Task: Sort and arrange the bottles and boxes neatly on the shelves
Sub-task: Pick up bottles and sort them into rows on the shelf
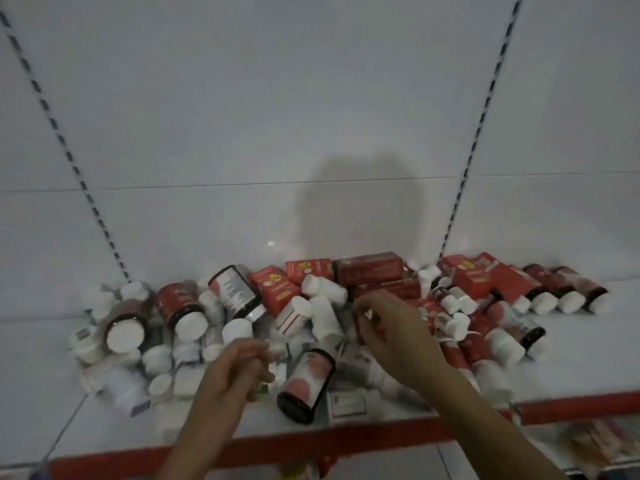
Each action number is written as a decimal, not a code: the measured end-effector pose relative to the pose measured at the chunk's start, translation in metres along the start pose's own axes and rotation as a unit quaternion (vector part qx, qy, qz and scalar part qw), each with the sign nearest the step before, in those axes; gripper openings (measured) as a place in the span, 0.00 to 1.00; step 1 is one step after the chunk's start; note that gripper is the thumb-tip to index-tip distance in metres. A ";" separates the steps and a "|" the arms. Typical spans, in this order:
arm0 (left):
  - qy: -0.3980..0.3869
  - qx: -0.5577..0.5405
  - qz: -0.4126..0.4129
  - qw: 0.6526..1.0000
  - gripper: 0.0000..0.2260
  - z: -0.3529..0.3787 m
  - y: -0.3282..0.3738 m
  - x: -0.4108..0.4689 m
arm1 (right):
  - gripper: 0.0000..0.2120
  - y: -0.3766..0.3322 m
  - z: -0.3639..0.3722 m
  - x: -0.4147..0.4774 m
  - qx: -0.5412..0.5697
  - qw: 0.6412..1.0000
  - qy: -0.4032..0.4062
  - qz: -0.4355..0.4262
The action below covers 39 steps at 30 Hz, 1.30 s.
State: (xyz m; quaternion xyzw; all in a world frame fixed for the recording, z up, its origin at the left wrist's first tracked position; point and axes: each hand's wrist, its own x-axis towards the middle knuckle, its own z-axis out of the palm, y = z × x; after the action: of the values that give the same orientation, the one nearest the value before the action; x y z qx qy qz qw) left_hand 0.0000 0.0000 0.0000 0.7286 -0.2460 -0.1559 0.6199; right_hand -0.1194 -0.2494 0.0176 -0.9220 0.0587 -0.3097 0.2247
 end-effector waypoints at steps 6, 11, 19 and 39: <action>-0.023 0.136 0.151 0.979 0.12 0.066 0.028 0.068 | 0.13 0.057 0.039 0.030 -0.146 0.978 0.026 0.148; -0.102 0.283 0.269 0.915 0.10 0.107 0.053 0.134 | 0.11 0.072 0.032 0.027 -0.028 0.988 0.032 0.149; -0.217 0.460 0.266 0.819 0.30 0.179 0.041 0.221 | 0.09 0.099 -0.011 0.031 0.194 0.945 0.073 0.252; -0.261 0.473 0.247 0.804 0.33 0.184 0.041 0.235 | 0.22 0.195 -0.074 0.057 -0.036 0.972 -0.192 0.127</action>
State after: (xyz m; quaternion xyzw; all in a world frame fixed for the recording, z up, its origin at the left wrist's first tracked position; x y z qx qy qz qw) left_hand 0.0907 -0.2860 0.0245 0.7774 -0.6140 -0.0462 0.1285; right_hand -0.1122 -0.4657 0.0126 -0.9567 0.1425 -0.0931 0.2361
